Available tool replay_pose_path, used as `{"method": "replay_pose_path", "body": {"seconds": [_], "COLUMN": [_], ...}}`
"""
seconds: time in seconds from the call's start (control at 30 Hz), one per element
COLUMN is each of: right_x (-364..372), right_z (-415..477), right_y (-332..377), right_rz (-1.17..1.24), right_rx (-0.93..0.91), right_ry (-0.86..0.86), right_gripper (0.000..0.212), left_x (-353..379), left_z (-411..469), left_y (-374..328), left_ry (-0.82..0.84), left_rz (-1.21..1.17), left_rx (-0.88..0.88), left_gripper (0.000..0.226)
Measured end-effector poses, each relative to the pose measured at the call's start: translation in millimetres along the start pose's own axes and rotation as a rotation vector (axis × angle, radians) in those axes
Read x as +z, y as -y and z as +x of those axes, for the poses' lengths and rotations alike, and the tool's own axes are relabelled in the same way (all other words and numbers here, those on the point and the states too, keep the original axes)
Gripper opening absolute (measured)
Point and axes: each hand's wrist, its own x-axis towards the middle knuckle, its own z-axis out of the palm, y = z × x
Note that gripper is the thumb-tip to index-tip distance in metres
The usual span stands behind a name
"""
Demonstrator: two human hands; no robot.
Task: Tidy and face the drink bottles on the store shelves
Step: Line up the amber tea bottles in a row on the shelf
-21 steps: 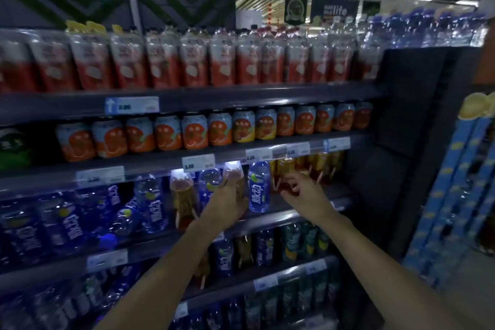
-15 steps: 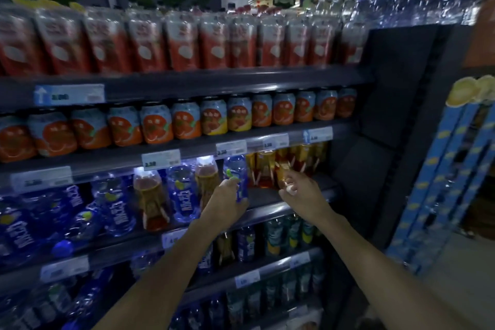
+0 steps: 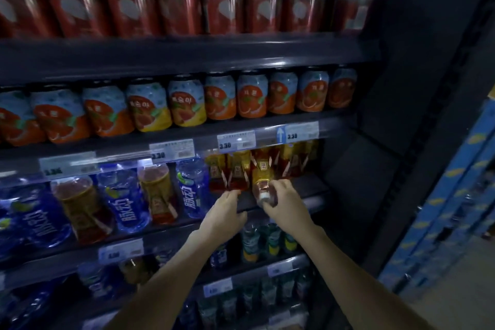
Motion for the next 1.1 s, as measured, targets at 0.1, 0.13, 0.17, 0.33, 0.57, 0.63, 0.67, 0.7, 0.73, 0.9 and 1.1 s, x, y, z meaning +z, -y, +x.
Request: {"method": "replay_pose_path", "body": {"seconds": [0.1, 0.13, 0.17, 0.33, 0.57, 0.63, 0.67, 0.7, 0.73, 0.9, 1.1], "right_x": [14.4, 19.0, 23.4, 39.1, 46.8, 46.3, 45.0, 43.3, 41.1, 27.4, 1.5], "right_z": [2.3, 3.3, 4.3, 9.2, 9.2, 7.2, 6.2, 5.4, 4.7, 4.0, 15.7], "right_y": [-4.7, -5.5, -5.6, -1.5, 0.6, -1.7, -3.6, -5.9, -8.3, -15.5, -2.3], "right_rz": [-0.033, -0.035, -0.04, -0.067, -0.024, 0.017, 0.041, 0.061, 0.074, 0.147, 0.332], "right_rx": [0.035, 0.045, 0.055, 0.104, 0.109, 0.1, 0.09, 0.074, 0.055, 0.016, 0.104], "right_ry": [-0.062, -0.078, -0.09, -0.164, -0.253, -0.291, -0.318, -0.352, -0.388, -0.465, -0.534], "right_gripper": [0.057, 0.061, 0.065, 0.077, 0.065, 0.063, 0.062, 0.06, 0.057, 0.052, 0.045], "left_x": [7.6, 9.4, 11.1, 17.2, 18.4, 17.5, 16.6, 15.8, 15.1, 15.3, 10.9], "left_z": [3.7, 5.4, 6.9, 13.2, 15.6, 16.9, 17.8, 18.5, 19.0, 17.2, 15.9], "left_y": [4.1, 5.7, 7.1, 14.8, 16.2, 15.6, 15.4, 15.4, 15.7, 16.2, 16.5], "left_ry": [0.03, 0.036, 0.039, 0.055, 0.04, 0.05, 0.059, 0.068, 0.074, 0.071, 0.113], "left_rz": [0.026, 0.034, 0.044, 0.091, 0.127, 0.119, 0.113, 0.107, 0.103, 0.09, 0.075], "left_rx": [-0.019, -0.025, -0.028, -0.033, -0.029, -0.04, -0.048, -0.054, -0.057, -0.029, -0.044], "left_gripper": [0.059, 0.06, 0.06, 0.058, 0.052, 0.049, 0.049, 0.049, 0.049, 0.045, 0.051]}}
